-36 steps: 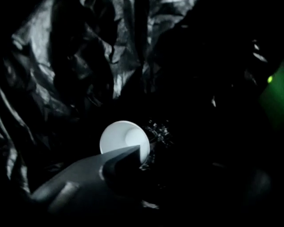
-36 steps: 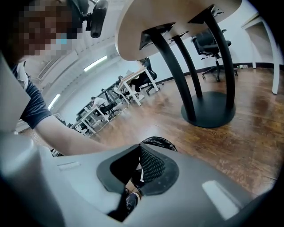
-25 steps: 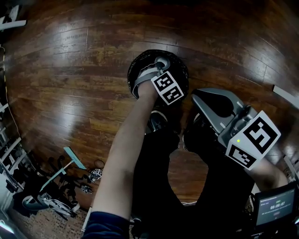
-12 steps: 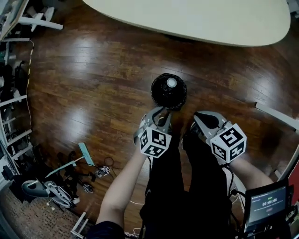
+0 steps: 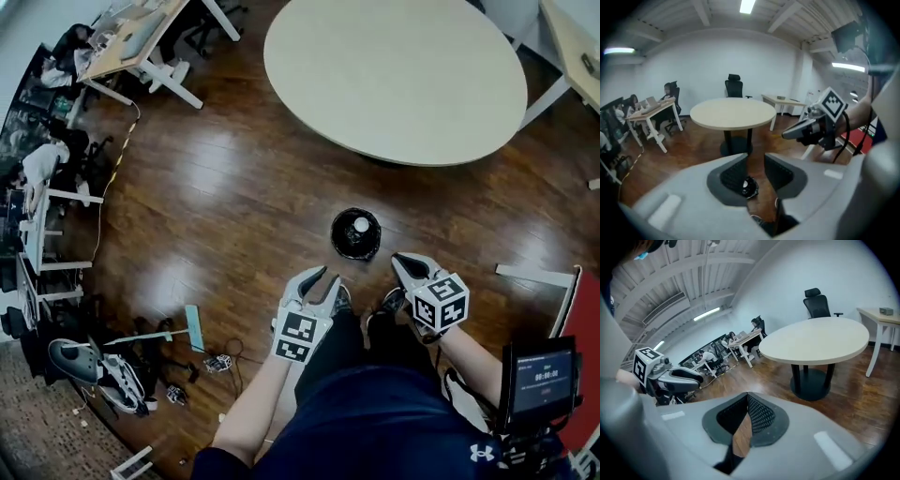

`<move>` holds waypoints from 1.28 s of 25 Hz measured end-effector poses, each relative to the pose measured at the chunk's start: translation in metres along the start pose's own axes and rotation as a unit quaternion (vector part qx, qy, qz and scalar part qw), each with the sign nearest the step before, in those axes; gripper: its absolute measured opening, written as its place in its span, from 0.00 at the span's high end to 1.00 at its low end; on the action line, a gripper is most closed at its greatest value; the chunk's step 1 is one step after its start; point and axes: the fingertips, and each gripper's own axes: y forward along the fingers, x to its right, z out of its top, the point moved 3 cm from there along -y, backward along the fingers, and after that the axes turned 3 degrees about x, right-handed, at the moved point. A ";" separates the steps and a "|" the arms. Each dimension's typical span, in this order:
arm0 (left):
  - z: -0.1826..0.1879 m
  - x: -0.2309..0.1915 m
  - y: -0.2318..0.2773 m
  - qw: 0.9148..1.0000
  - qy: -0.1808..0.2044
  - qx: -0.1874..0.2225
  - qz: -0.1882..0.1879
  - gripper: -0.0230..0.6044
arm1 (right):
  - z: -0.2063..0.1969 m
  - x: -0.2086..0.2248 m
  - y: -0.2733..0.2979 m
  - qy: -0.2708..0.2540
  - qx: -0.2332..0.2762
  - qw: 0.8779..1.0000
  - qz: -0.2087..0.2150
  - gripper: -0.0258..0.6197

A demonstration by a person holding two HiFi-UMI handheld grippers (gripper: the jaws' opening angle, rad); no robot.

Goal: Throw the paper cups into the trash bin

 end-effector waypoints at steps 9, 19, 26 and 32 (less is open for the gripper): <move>0.029 0.001 -0.021 0.998 0.001 0.051 -0.021 0.80 | 0.050 -0.041 -0.020 -0.018 0.075 0.997 -0.026 0.94; 0.074 0.006 -0.018 0.992 0.032 0.106 -0.053 0.81 | 0.085 -0.050 -0.041 -0.039 0.120 0.991 -0.051 0.94; 0.098 0.012 -0.014 0.989 -0.002 0.134 -0.068 0.82 | 0.097 -0.052 -0.043 -0.058 0.147 0.987 -0.039 0.95; 0.093 0.015 -0.018 0.989 0.006 0.137 -0.062 0.82 | 0.093 -0.060 -0.048 -0.062 0.153 0.986 -0.037 0.95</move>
